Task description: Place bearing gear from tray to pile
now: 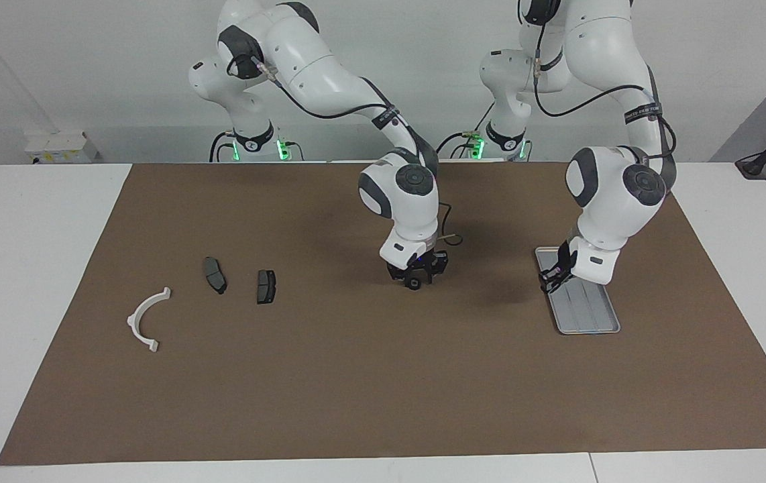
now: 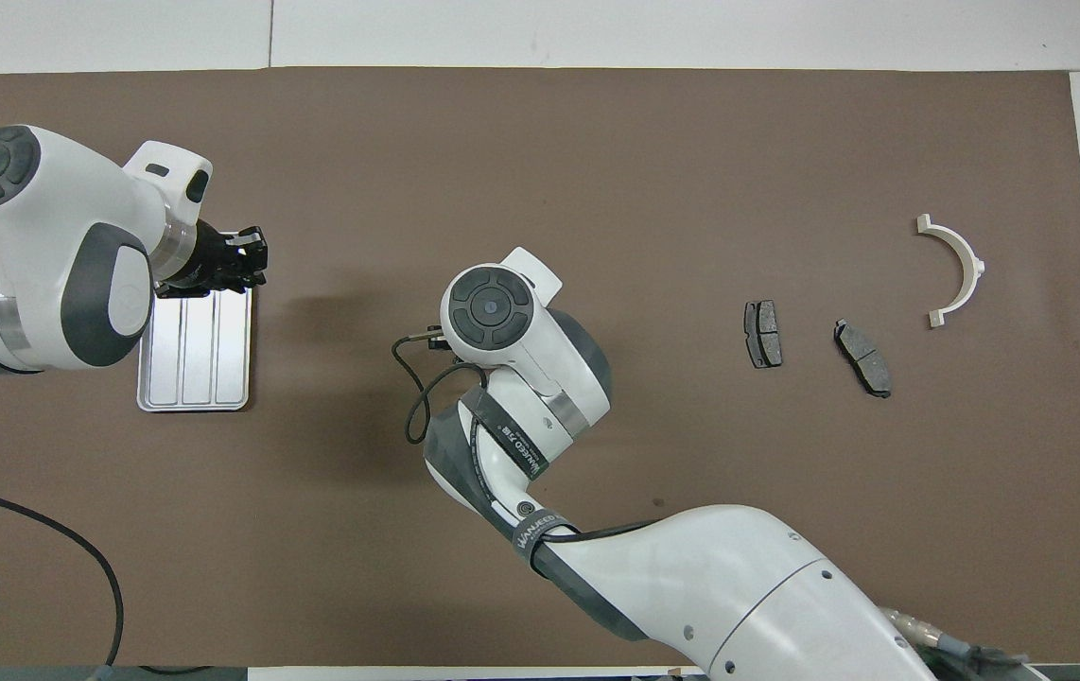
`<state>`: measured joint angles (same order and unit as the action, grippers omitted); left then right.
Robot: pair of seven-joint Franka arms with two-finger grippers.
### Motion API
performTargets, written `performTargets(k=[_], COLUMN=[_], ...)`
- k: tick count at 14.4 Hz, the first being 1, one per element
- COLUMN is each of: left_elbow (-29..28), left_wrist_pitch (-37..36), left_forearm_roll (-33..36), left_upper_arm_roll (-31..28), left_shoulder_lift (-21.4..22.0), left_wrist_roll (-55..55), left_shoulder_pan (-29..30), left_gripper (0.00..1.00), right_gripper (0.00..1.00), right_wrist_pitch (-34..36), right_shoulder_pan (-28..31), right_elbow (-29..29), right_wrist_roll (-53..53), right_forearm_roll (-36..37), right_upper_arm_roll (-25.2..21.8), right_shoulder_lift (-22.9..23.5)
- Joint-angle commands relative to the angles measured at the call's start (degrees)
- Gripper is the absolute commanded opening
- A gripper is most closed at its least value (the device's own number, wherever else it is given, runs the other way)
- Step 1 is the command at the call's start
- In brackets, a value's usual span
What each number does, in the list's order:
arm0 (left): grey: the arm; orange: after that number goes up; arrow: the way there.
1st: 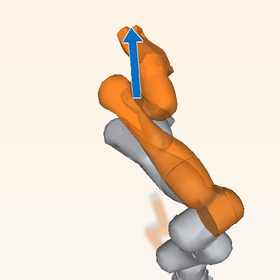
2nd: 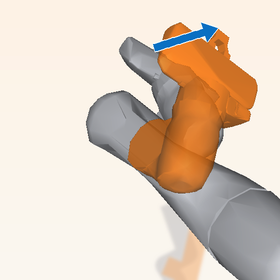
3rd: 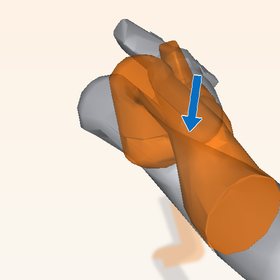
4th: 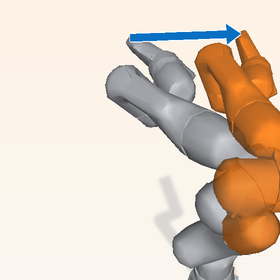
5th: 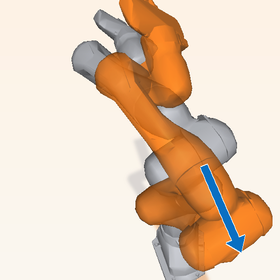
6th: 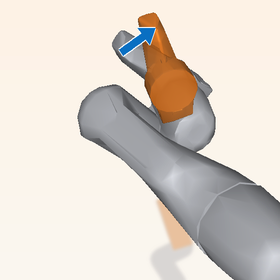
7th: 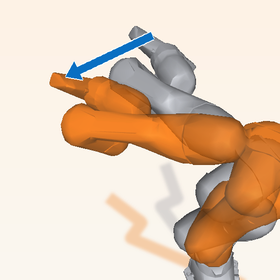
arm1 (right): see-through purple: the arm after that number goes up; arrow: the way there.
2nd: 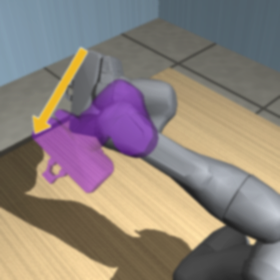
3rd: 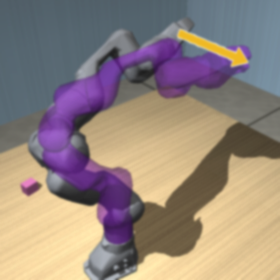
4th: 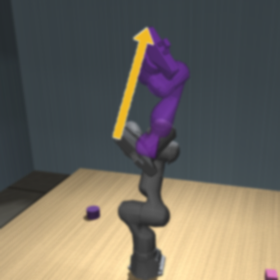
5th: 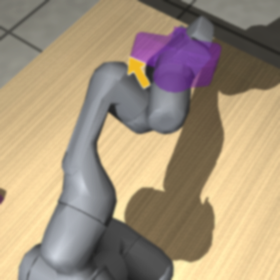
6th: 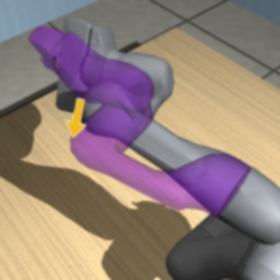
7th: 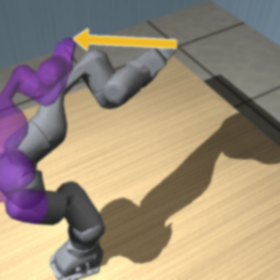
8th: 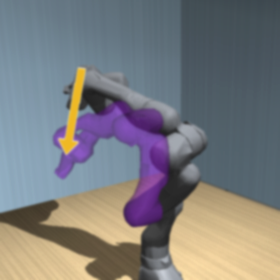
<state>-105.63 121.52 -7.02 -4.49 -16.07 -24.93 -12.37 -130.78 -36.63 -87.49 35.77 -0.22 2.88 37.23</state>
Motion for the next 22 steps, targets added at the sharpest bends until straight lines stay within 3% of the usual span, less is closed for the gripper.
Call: performTargets(k=[1,4,7,13,18,22], left_elbow=[0.2,0.5,0.7,1.3,13.4,12.0], left_wrist_pitch=[-1.6,-1.5,-1.4,4.3,4.9,8.1], left_forearm_roll=[-0.9,-0.9,-0.7,-0.1,4.5,4.9], left_upper_arm_roll=[-0.5,-0.6,-0.5,-0.6,-0.8,-0.8], left_shoulder_lift=[1.2,1.2,1.3,0.3,-12.0,-12.8], left_wrist_roll=[-4.0,-6.1,-7.6,-22.9,-39.0,-39.0], left_shoulder_pan=[-2.6,-3.8,-4.5,-15.1,-25.7,-26.3], left_gripper=[0.00,0.00,0.00,0.00,0.00,0.00], right_gripper=[0.00,0.00,0.00,0.00,0.00,0.00], right_wrist_pitch=[-0.7,1.5,8.6,17.5,17.5,16.5], right_shoulder_pan=[0.0,1.0,5.4,21.0,34.7,38.1], right_elbow=[-0.7,0.0,2.4,3.6,3.5,0.3], right_wrist_roll=[0.4,-0.9,-7.8,-30.3,-52.7,-55.6], right_forearm_roll=[0.0,0.6,0.3,-2.7,-1.6,-0.1], right_upper_arm_roll=[0.1,0.0,-0.2,0.2,-0.1,-0.2], right_shoulder_lift=[-0.1,-0.9,-3.4,-10.1,-10.2,-10.2])
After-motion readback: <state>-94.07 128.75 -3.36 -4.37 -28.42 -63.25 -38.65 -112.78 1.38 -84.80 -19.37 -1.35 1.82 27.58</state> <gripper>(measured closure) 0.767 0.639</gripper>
